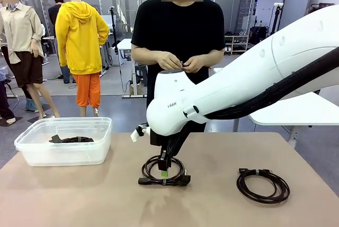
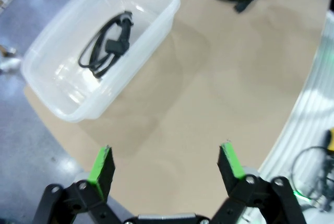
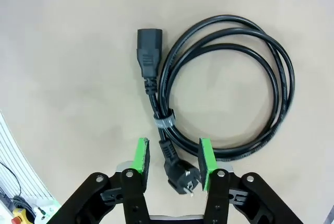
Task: Organize and store the cables.
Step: Place the Power Cable into the Organizing box.
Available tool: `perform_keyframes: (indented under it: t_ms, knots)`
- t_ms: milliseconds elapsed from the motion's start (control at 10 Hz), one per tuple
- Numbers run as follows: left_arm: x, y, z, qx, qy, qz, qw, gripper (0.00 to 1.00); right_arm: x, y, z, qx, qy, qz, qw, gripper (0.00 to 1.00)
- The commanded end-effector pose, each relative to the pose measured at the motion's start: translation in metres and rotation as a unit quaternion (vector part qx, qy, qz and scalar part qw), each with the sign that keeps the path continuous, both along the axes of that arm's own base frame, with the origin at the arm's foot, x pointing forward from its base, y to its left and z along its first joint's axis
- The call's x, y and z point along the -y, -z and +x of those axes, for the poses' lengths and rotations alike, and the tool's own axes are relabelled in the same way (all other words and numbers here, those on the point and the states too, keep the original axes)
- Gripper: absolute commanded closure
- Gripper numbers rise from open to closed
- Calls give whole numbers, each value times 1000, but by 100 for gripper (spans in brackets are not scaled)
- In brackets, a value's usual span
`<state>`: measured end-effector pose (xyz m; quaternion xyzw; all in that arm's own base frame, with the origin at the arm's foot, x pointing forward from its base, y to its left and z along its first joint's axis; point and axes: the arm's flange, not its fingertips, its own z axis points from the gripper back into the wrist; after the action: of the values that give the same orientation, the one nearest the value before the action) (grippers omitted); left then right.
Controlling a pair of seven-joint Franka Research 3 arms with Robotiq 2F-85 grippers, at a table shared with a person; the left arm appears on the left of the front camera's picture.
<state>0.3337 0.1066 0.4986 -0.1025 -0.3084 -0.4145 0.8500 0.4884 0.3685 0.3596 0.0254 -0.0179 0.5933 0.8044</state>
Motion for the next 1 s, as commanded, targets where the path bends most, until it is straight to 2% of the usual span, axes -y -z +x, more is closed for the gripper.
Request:
perform_keyframes:
  t_ms: [0, 100, 300, 400, 500, 700, 900]
  knots:
    - [29, -3, 8, -13, 26, 0, 1000, 0, 32, -12, -10, 3, 15, 20, 1000, 22]
    - [54, -2, 13, -23, 40, 14, 999, 0, 59, -23, -9, 16, 26, 37, 999, 0]
    - [97, 2, 24, -32, 39, 10, 999, 0, 108, -41, -17, 41, 20, 61, 997, 0]
    - [124, 3, 29, -43, 47, 23, 998, 0, 135, -46, -21, 45, 23, 76, 996, 8]
    - [158, 3, 36, -55, 60, 43, 996, 0, 172, -50, -22, 46, 42, 96, 993, 0]
    - [222, 10, 38, -79, 73, 77, 991, 0, 241, -54, -29, 66, 62, 134, 987, 0]
    - [286, 25, 32, -78, 84, 101, 988, 0, 305, -51, -42, 84, 65, 171, 980, 0]
